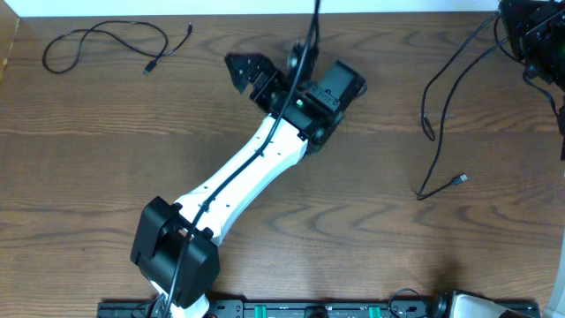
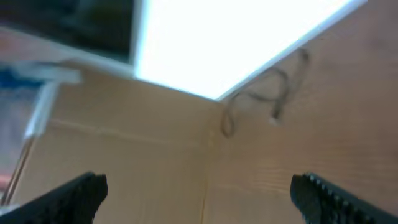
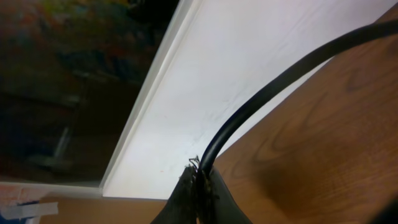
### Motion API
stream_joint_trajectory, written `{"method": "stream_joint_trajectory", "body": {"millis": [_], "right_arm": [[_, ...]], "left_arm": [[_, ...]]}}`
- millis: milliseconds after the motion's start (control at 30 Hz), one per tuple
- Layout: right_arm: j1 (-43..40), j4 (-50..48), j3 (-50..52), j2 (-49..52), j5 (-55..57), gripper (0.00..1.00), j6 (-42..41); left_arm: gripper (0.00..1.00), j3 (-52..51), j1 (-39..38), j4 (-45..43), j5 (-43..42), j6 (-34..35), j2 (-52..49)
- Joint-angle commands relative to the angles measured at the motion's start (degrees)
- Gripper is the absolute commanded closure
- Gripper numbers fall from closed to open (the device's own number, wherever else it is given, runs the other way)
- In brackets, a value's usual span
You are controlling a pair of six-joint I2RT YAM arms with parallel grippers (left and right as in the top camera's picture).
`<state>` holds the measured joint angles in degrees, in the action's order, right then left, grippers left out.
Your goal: Untangle cables
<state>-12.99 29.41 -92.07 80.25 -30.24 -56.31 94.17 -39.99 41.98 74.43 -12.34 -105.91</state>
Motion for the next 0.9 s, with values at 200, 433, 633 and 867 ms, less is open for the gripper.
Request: {"method": "stream_joint_trajectory", "body": {"millis": [200,433,633,867], "right_arm": [[0.35,0.0,-0.15,-0.22,1.4,0.99,1.73],[0.35,0.2,-0.15,-0.22,1.44,0.99,2.82],[0.35,0.22,-0.15,-0.22,1.6,0.99,2.8],[0.46,0.48,-0.15,-0.22,-0.85,0.99,3.06]], "left_arm": [[0.0,0.17,0.7,-22.12,4.61,-29.22,1.09],[0.02,0.17,0.72,-51.56,3.82,-43.19,1.11],[0.02,0.11,0.7,-44.04,-0.17,-37.86,0.31],[0.02,0.11,0.37,-20.41,-10.99,-15.8,-0.22]]}}
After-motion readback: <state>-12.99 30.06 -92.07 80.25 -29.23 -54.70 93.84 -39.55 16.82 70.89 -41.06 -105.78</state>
